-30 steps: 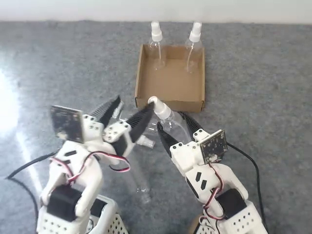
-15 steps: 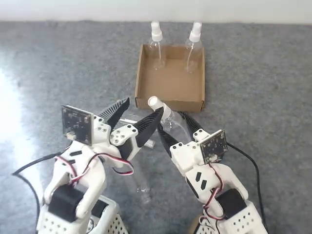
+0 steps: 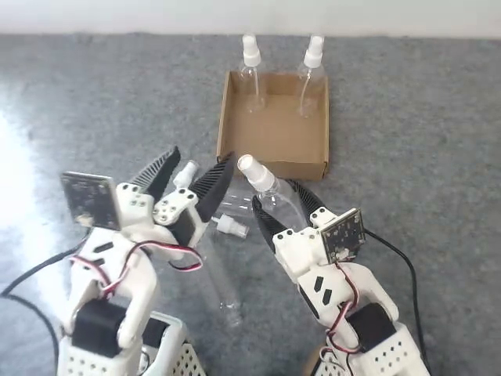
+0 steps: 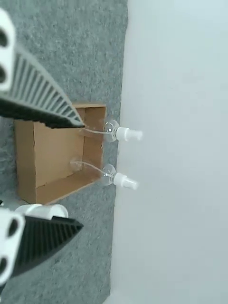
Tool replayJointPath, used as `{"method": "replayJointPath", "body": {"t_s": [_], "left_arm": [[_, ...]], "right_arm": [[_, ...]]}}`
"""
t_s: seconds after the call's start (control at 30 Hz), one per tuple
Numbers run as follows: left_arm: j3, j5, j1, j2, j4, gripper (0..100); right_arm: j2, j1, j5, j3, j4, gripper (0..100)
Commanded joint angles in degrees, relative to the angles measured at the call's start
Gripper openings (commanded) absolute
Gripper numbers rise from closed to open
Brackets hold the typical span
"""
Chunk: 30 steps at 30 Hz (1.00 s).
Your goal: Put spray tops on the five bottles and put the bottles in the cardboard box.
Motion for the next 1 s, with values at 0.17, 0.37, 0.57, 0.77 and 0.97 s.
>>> {"method": "replayJointPath", "body": {"t_s": [0.17,0.37,0.57,0.77,0.97], "left_arm": [[2.42,-3.69,8.53,0.35,-2.11,28],[0.92,-5.01,10.11,-0.09,-0.26,28],[-6.55,-2.73,7.3,-0.09,5.98,28],[-6.2,-1.58,1.58,-0.09,4.22,28],[-0.57,-1.67,0.62,0.0,-1.76,28]], "right_arm": [[-1.54,0.57,-0.26,-1.23,-1.54,0.6],[-1.54,0.57,-0.26,-1.23,-1.54,0.6],[-1.54,0.57,-0.26,-1.23,-1.54,0.6],[-1.54,0.57,-0.26,-1.23,-1.54,0.6],[-1.54,0.57,-0.26,-1.23,-1.54,0.6]]}}
